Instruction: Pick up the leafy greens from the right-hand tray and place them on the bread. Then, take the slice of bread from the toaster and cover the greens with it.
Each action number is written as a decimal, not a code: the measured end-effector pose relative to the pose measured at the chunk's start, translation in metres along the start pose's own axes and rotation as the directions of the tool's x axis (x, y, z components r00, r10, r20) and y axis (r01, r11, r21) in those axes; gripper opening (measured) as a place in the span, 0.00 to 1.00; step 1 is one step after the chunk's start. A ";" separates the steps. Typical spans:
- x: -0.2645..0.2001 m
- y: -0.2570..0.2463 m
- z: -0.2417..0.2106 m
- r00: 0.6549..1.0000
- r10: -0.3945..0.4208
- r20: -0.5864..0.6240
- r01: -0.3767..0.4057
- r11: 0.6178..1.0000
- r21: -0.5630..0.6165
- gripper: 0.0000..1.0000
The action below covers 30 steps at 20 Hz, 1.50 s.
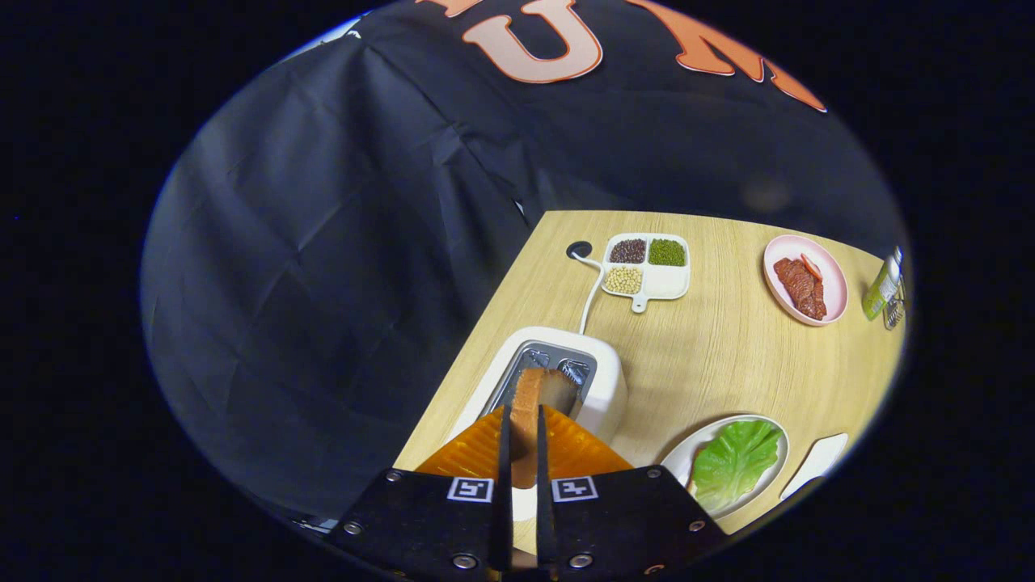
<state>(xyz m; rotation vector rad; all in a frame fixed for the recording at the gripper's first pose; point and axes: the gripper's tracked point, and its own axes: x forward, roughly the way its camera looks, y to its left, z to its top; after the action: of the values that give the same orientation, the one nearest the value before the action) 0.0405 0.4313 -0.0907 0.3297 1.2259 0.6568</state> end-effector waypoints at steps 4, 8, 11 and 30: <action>-0.033 0.000 0.006 0.995 0.057 0.082 -0.059 0.998 0.018 0.12; -0.063 -0.013 0.002 0.986 0.090 0.141 -0.094 0.995 0.024 0.12; -0.076 -0.035 -0.003 0.984 0.074 0.162 -0.080 0.996 0.032 0.12; -0.055 -0.196 -0.100 0.995 0.033 0.096 -0.054 0.972 0.227 0.12</action>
<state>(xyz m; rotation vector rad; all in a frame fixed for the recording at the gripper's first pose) -0.0083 0.2346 -0.1924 0.5754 1.2117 0.5318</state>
